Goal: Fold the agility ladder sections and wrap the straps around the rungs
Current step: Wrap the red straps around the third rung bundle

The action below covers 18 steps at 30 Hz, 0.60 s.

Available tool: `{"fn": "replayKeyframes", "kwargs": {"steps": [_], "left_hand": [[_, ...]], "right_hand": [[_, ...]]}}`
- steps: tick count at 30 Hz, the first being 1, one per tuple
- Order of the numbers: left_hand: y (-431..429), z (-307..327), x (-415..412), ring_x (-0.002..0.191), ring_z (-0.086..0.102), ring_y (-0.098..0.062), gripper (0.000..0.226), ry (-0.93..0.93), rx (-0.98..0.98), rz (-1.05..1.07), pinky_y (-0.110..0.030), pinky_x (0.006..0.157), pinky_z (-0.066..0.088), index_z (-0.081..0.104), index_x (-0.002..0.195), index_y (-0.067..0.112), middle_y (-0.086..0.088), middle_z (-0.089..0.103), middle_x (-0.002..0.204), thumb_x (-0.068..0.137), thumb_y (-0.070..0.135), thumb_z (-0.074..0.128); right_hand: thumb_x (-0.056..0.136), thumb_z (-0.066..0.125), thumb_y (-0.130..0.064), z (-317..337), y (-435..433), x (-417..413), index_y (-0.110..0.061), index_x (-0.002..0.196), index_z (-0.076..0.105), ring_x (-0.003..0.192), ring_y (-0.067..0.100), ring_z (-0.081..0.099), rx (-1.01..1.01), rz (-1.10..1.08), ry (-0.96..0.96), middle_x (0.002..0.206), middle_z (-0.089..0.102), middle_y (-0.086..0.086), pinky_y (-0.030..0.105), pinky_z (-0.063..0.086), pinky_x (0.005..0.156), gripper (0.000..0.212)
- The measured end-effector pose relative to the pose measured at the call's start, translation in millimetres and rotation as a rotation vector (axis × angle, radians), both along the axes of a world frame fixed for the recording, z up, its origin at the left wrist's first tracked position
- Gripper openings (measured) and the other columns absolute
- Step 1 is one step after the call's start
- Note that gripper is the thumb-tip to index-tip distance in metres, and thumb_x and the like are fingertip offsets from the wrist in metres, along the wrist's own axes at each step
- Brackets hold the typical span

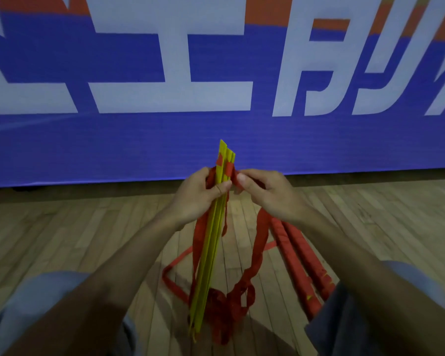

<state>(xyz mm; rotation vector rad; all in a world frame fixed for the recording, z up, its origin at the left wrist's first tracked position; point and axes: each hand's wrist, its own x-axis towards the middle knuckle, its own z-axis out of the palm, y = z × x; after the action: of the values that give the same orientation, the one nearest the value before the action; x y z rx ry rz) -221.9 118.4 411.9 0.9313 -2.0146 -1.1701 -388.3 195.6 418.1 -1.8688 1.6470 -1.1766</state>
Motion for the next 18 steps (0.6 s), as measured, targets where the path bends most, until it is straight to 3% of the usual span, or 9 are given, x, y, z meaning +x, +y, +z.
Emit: {"fn": "replayKeyframes", "kwargs": {"steps": [2, 4, 8, 11, 13, 15, 18], "left_hand": [[6.4, -3.7, -5.2, 0.089, 0.061, -0.013, 0.007, -0.116, -0.257, 0.034, -0.028, 0.074, 0.046, 0.061, 0.095, 0.024, 0.003, 0.064, 0.09, 0.094, 0.031, 0.06], [11.7, -7.9, -8.8, 0.093, 0.055, -0.016, 0.006, -0.187, -0.378, 0.054, -0.029, 0.075, 0.042, 0.056, 0.099, 0.022, 0.004, 0.055, 0.091, 0.094, 0.025, 0.057], [23.7, -15.9, -13.2, 0.097, 0.053, -0.022, 0.029, -0.358, -0.392, 0.053, -0.041, 0.086, 0.047, 0.047, 0.126, 0.014, -0.002, 0.041, 0.107, 0.098, 0.024, 0.047], [29.5, -17.8, -15.0, 0.087, 0.05, -0.013, 0.045, -0.415, -0.384, 0.013, -0.03, 0.073, 0.044, 0.034, 0.136, 0.013, -0.001, 0.034, 0.11, 0.098, 0.031, 0.049], [28.2, -15.9, -12.6, 0.086, 0.049, -0.013, 0.044, -0.425, -0.371, -0.019, -0.03, 0.074, 0.042, 0.033, 0.136, 0.014, 0.0, 0.034, 0.108, 0.099, 0.034, 0.045], [27.5, -11.5, -7.7, 0.089, 0.051, -0.015, 0.035, -0.414, -0.414, -0.087, -0.037, 0.081, 0.047, 0.039, 0.13, 0.015, 0.0, 0.038, 0.105, 0.102, 0.036, 0.035], [19.5, -10.6, -1.9, 0.087, 0.05, -0.015, 0.024, -0.362, -0.582, -0.151, -0.042, 0.081, 0.046, 0.05, 0.112, 0.015, 0.001, 0.045, 0.097, 0.104, 0.029, 0.033]], "right_hand": [[0.098, 0.052, -0.038, -1.8, -0.9, 9.4, -0.027, 0.078, 0.068, 0.052, 0.001, 0.05, -0.047, -0.078, -0.012, 0.055, 0.057, -0.017, 0.017, 0.034, 0.056, 0.028], [0.093, 0.058, -0.045, -5.4, -2.2, 17.3, -0.028, 0.068, 0.065, 0.05, 0.007, 0.048, -0.07, -0.165, 0.017, 0.051, 0.056, -0.012, 0.022, 0.034, 0.05, 0.031], [0.084, 0.065, -0.054, -17.6, -5.6, 25.4, -0.014, 0.073, 0.07, 0.05, 0.011, 0.049, -0.097, -0.319, 0.033, 0.053, 0.057, 0.002, 0.026, 0.036, 0.049, 0.042], [0.088, 0.068, -0.04, -19.3, -9.0, 20.9, -0.011, 0.063, 0.062, 0.046, 0.011, 0.046, -0.093, -0.371, 0.056, 0.046, 0.05, -0.001, 0.021, 0.03, 0.046, 0.038], [0.089, 0.069, -0.03, -15.9, -11.0, 13.5, -0.015, 0.06, 0.058, 0.045, 0.007, 0.045, -0.064, -0.383, 0.018, 0.041, 0.044, -0.004, 0.017, 0.03, 0.045, 0.035], [0.088, 0.07, -0.027, -11.3, -12.2, 5.5, -0.016, 0.064, 0.063, 0.046, 0.008, 0.046, -0.058, -0.395, 0.007, 0.046, 0.048, -0.005, 0.018, 0.032, 0.047, 0.028], [0.088, 0.07, -0.022, -5.8, -12.1, -7.0, -0.015, 0.085, 0.076, 0.067, 0.012, 0.067, -0.053, -0.358, -0.083, 0.076, 0.074, 0.006, 0.028, 0.052, 0.065, 0.01]]}}
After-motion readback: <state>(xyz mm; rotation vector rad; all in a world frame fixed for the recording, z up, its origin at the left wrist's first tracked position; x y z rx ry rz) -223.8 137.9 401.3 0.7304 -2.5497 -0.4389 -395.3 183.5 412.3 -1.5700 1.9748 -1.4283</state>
